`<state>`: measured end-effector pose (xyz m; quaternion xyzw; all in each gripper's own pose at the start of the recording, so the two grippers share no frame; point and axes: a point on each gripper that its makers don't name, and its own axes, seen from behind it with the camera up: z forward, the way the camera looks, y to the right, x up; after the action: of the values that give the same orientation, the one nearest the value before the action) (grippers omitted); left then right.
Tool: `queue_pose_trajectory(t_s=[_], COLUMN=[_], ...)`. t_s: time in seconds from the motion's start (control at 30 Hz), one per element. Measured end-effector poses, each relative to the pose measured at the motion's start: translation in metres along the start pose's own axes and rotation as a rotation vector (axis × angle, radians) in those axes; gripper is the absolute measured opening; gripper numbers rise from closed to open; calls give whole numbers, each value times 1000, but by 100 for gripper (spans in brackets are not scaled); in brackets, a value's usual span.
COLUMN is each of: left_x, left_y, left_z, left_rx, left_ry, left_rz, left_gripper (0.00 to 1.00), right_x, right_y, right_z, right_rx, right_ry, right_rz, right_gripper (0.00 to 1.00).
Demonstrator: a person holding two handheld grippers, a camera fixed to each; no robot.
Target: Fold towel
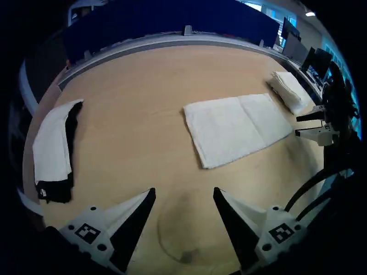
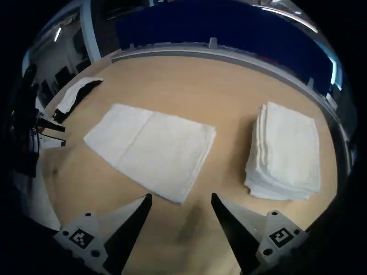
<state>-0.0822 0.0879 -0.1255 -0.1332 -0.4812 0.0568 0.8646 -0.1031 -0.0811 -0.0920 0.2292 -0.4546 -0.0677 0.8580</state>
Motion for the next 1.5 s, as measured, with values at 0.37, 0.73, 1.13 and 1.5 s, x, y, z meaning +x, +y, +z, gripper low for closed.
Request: queue_pose_trajectory(t_s=[0.37, 0.73, 1.13, 1.5], left_x=[-12, -28, -32, -33], left_y=[-15, -27, -33, -38], left_z=[-11, -21, -28, -31], left_rx=[55, 80, 84, 85], left_ry=[9, 5, 4, 5], left_rz=[-56, -108, -121, -124], left_gripper=[93, 93, 93, 93], right_x=[-7, -14, -19, -17], right_y=[-7, -8, -6, -9], right_z=[7, 12, 18, 18], right_rx=[35, 45, 47, 58], right_ry=[-20, -60, -85, -87], right_rz=[-67, -110, -98, -93], right_gripper=[97, 61, 26, 7])
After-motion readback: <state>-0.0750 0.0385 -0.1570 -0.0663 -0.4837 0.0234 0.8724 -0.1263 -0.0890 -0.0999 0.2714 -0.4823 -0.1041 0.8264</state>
